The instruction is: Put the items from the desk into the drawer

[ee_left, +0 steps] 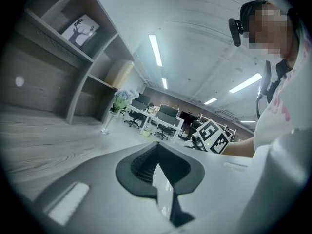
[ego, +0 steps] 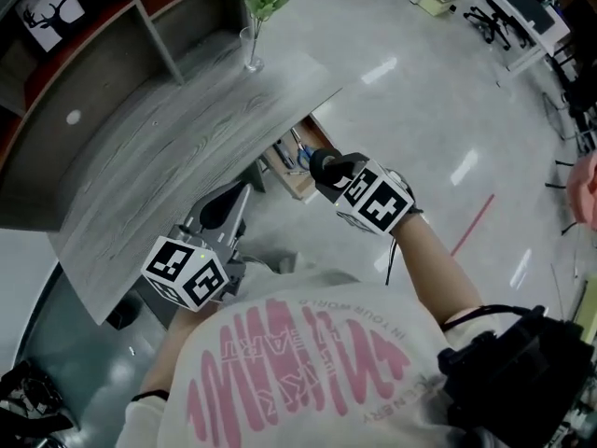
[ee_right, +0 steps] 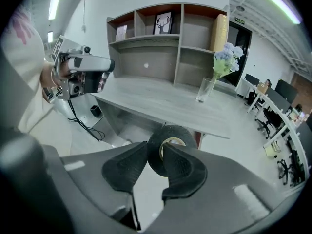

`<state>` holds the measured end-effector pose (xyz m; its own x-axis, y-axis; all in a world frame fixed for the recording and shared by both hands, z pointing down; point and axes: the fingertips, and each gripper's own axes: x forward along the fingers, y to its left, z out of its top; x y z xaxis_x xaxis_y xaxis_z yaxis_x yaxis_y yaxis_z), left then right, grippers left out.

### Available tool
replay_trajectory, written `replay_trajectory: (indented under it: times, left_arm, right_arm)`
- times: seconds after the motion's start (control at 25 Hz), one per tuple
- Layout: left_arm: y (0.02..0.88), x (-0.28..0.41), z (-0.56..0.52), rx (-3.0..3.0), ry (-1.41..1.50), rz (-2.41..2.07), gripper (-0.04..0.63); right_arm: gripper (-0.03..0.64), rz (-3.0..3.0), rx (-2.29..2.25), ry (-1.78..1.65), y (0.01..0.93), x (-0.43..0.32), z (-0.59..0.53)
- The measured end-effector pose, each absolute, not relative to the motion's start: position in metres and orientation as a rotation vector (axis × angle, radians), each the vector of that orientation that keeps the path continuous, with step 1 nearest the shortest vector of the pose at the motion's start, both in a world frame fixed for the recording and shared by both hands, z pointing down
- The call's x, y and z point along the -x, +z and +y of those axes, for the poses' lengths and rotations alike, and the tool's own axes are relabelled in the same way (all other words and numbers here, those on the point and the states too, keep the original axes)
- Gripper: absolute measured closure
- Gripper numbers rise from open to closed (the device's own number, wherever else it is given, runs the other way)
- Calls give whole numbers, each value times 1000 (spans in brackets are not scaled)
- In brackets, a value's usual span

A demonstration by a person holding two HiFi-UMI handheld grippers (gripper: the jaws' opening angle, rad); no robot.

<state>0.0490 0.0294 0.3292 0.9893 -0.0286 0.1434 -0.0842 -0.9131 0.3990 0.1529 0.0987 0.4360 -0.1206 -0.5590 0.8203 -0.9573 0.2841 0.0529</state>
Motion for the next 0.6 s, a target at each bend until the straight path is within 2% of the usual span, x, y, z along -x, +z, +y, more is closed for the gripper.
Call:
replay_trajectory:
  times: [0.28, 0.6]
  left_arm:
    - [350, -69, 51, -2721, 318, 13, 575]
    - [389, -107, 17, -2635, 426, 142, 575]
  right_arm:
    - [508, -1785, -1432, 802, 471, -169, 119]
    - [508, -1775, -1461, 1015, 528, -185, 92]
